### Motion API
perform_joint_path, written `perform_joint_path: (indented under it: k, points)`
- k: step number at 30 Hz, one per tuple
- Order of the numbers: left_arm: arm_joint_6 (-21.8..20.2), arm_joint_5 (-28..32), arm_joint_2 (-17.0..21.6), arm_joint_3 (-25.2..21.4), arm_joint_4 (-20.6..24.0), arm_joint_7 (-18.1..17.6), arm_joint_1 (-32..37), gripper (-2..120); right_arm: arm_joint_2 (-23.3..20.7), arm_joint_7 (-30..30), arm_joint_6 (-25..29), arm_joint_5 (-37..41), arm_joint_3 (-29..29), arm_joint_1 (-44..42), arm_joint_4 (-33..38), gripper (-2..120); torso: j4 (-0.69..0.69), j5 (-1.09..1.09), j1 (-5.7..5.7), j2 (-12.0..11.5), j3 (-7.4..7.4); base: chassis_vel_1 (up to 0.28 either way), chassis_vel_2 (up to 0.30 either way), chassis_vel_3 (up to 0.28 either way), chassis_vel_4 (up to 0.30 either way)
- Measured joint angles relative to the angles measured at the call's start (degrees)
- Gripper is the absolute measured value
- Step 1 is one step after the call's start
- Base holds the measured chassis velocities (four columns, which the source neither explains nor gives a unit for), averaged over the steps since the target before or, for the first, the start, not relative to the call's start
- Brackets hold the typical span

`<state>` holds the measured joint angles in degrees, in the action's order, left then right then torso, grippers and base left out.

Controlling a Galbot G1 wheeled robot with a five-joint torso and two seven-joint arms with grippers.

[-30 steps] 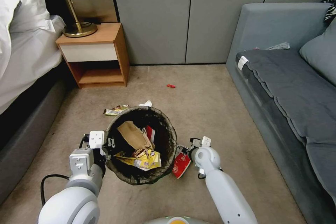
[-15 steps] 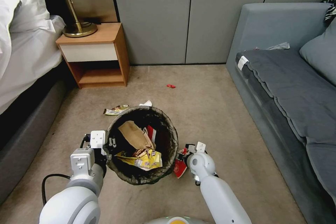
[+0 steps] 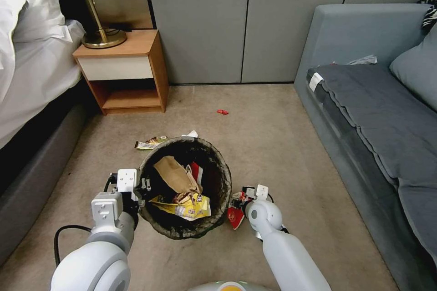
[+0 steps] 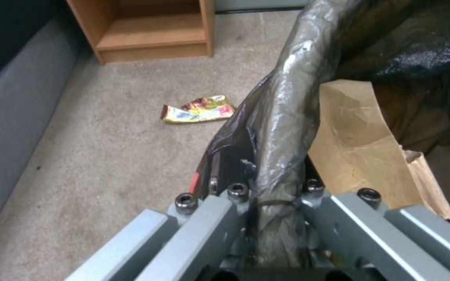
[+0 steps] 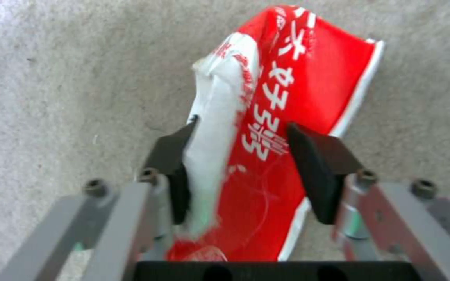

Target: Pick up the trash bin, then pick up the garbage from the floor and place it into the trash bin.

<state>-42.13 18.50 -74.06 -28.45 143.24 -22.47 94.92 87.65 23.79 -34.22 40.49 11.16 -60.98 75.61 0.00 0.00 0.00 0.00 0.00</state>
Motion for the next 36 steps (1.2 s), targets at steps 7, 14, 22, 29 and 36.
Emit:
perform_joint_path:
  k: [7, 14, 22, 29, 36]
  points:
    - [0.0, -0.4, -0.2, 0.0, 0.0, 0.1, 0.0, 0, 0.0, -0.4, 0.7, -2.0, 0.2, -0.8, 0.7, 14, -0.01, -0.01, 0.00, 0.0, 0.00, 0.000, 0.000, 0.000, 0.000]
    - [0.0, -0.5, -0.3, 0.0, 0.0, 0.1, -0.1, 0, -0.2, -0.9, 1.2, -2.6, 0.6, -1.8, 2.1, 0, 0.00, 0.00, 0.01, 0.0, 0.00, 0.000, 0.000, 0.000, 0.000]
    - [0.0, -0.7, -0.4, 0.0, 0.0, 0.2, -0.1, 0, -1.0, -1.2, 1.7, -3.4, 1.7, -4.2, 5.9, 0, 0.01, 0.01, 0.00, 0.0, 0.00, 0.000, 0.000, 0.000, 0.000]
    - [0.0, -0.8, -0.4, -0.1, 0.0, 0.2, -0.3, 0, -3.3, -1.2, 2.4, -4.7, 4.5, -8.8, 18.8, 0, 0.00, 0.00, 0.00, 0.0, 0.00, 0.000, 0.000, 0.000, 0.000]
    - [0.0, -0.9, -0.4, -0.1, 0.0, 0.3, -0.3, 0, -6.8, -4.6, 3.6, -6.7, 6.1, -12.2, 31.2, 0, 0.00, 0.03, 0.01, 0.0, 0.00, 0.000, 0.000, 0.000, 0.000]
